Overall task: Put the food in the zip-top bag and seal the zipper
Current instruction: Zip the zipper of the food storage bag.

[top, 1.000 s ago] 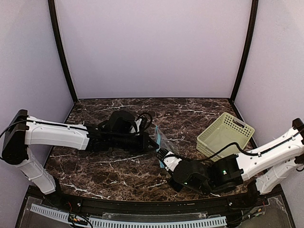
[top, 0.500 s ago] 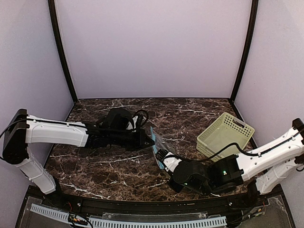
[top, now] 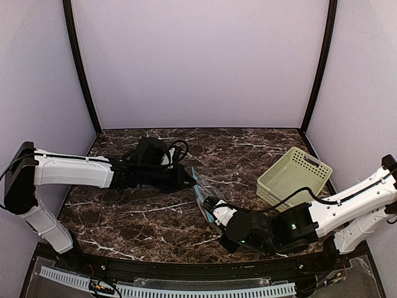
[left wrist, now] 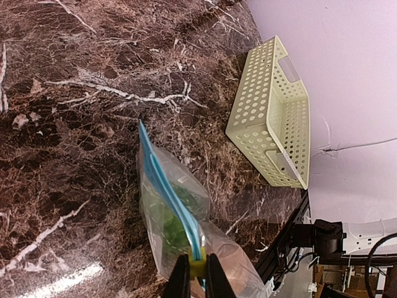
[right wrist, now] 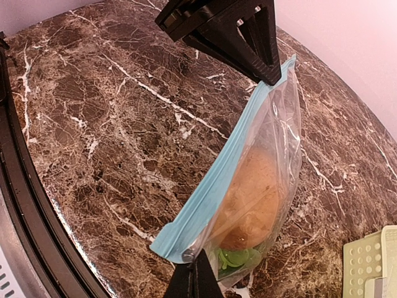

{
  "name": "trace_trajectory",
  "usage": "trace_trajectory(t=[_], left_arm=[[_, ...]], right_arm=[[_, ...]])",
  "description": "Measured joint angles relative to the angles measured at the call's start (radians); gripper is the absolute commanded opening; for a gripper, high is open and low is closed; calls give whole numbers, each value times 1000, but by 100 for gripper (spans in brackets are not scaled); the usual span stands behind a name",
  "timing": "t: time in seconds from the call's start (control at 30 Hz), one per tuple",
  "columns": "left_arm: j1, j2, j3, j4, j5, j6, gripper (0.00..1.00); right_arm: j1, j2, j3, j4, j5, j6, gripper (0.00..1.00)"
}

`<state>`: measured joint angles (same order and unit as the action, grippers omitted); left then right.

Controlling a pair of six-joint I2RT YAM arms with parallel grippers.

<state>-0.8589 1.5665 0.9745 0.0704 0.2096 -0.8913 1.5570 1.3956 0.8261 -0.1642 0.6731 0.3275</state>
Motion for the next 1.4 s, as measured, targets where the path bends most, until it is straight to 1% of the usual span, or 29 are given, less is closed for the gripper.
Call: trace_trajectory(t=[1.4], left_arm=[[115,27,7,4,76,36,1]], right_arm=[[21,16,9,-1,-34,11,0]])
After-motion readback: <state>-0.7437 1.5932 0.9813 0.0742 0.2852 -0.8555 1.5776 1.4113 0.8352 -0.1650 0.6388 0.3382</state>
